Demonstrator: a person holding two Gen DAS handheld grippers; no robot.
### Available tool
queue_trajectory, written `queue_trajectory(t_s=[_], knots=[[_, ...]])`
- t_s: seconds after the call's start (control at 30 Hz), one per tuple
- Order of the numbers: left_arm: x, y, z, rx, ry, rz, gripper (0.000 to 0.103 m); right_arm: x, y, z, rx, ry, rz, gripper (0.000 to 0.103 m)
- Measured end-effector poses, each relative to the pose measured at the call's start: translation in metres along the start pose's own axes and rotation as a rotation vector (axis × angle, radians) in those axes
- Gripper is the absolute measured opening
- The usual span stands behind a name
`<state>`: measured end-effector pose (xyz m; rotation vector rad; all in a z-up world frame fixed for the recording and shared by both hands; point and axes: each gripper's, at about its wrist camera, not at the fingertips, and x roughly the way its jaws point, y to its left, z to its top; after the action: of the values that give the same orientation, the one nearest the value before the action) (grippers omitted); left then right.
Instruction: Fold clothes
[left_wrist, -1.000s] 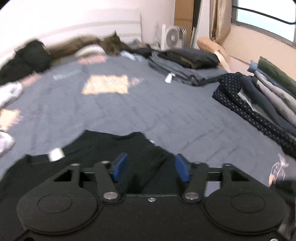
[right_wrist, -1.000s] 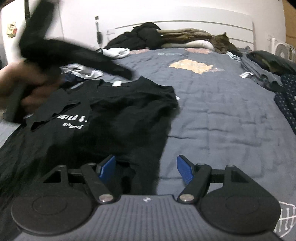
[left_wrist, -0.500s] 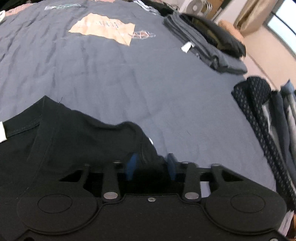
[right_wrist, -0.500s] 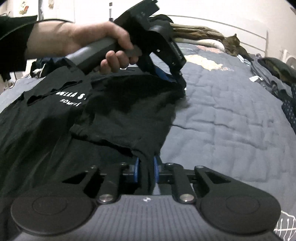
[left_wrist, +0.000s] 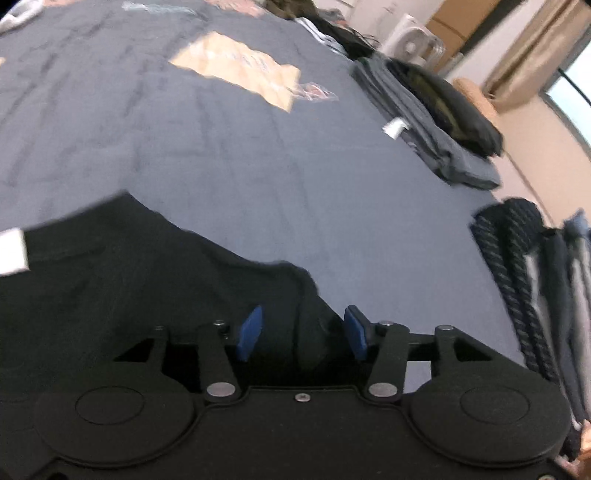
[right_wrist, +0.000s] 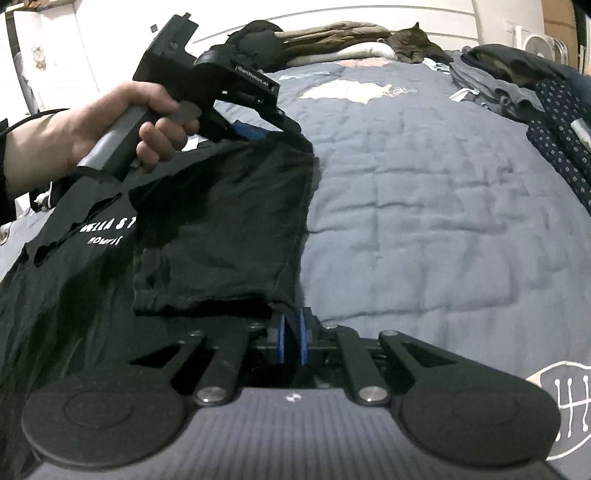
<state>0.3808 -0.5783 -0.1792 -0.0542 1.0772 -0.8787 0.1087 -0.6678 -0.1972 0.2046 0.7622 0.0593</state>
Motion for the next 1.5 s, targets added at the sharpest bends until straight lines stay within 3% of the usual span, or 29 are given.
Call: queue_trajectory(t_s=[0.03, 0.07, 0.1, 0.17, 0.33, 0.43, 0.5, 0.57, 0.7, 0.73, 0.77, 0.8, 0.83, 1.0, 1.07, 1.13, 1.2, 1.27, 1.33, 1.4, 1.5], knots=[[0.003, -0.002, 0.001, 0.011, 0.003, -0.012, 0.044, 0.0, 0.0, 0.0, 0.0, 0.001, 0.001, 0.007], [0.006, -0.004, 0.002, 0.016, 0.01, -0.011, 0.021, 0.0, -0.001, 0.001, 0.0, 0.001, 0.001, 0.007], [0.009, -0.007, 0.003, 0.021, 0.017, -0.009, 0.008, 0.0, 0.0, 0.0, -0.006, 0.002, 0.0, 0.007], [0.012, -0.009, 0.007, 0.017, -0.004, 0.002, 0.004, 0.0, -0.001, 0.0, -0.011, 0.004, -0.001, 0.007], [-0.004, 0.004, 0.018, -0.103, -0.2, 0.03, 0.001, 0.0, -0.002, 0.0, -0.005, 0.01, 0.001, 0.007], [-0.002, 0.012, 0.027, -0.175, -0.126, 0.013, 0.003, 0.0, -0.003, 0.0, -0.007, 0.009, 0.003, 0.007], [-0.001, 0.002, 0.023, -0.099, -0.081, 0.018, 0.017, -0.001, -0.003, 0.0, -0.011, 0.008, 0.005, 0.007], [0.002, -0.007, 0.014, -0.047, -0.044, 0.013, 0.067, -0.001, -0.004, 0.0, -0.012, 0.007, 0.01, 0.007], [0.008, -0.025, -0.004, 0.057, 0.031, 0.003, 0.066, -0.002, -0.003, -0.001, -0.016, 0.005, 0.01, 0.008], [0.01, -0.03, -0.008, 0.083, 0.049, 0.0, 0.057, -0.002, -0.002, -0.001, -0.022, 0.006, 0.007, 0.008], [0.012, -0.034, -0.012, 0.107, 0.066, 0.007, 0.034, -0.002, -0.001, -0.001, -0.03, 0.007, 0.005, 0.008], [0.017, -0.037, -0.014, 0.129, 0.08, 0.03, 0.02, -0.001, -0.001, -0.001, -0.037, 0.008, 0.002, 0.008], [0.02, -0.039, -0.015, 0.141, 0.087, 0.044, 0.012, -0.001, 0.0, -0.002, -0.044, 0.01, 0.0, 0.008], [0.001, -0.022, 0.0, 0.005, -0.081, -0.05, 0.006, 0.003, 0.001, -0.004, -0.049, 0.014, -0.01, 0.007], [0.011, -0.019, 0.003, 0.002, -0.044, -0.033, 0.006, 0.003, 0.001, -0.005, -0.053, 0.006, -0.012, 0.007], [0.019, -0.014, 0.006, -0.011, -0.01, -0.016, 0.007, 0.002, 0.0, -0.006, -0.058, 0.006, -0.011, 0.007], [0.018, -0.001, 0.007, -0.065, -0.007, -0.026, 0.015, 0.002, 0.0, -0.007, -0.067, 0.008, -0.009, 0.006], [0.008, 0.006, 0.006, -0.077, -0.023, -0.015, 0.032, 0.001, -0.002, -0.007, -0.069, 0.007, -0.005, 0.006], [-0.009, 0.012, 0.002, -0.078, -0.049, -0.011, 0.039, 0.001, -0.002, -0.007, -0.069, 0.007, -0.003, 0.007], [-0.035, 0.013, -0.005, -0.039, -0.107, -0.001, 0.042, -0.001, -0.004, -0.006, -0.059, 0.006, 0.001, 0.007], [-0.078, 0.009, -0.02, 0.067, -0.195, 0.047, 0.059, -0.005, -0.006, -0.003, -0.037, 0.014, 0.016, 0.011]])
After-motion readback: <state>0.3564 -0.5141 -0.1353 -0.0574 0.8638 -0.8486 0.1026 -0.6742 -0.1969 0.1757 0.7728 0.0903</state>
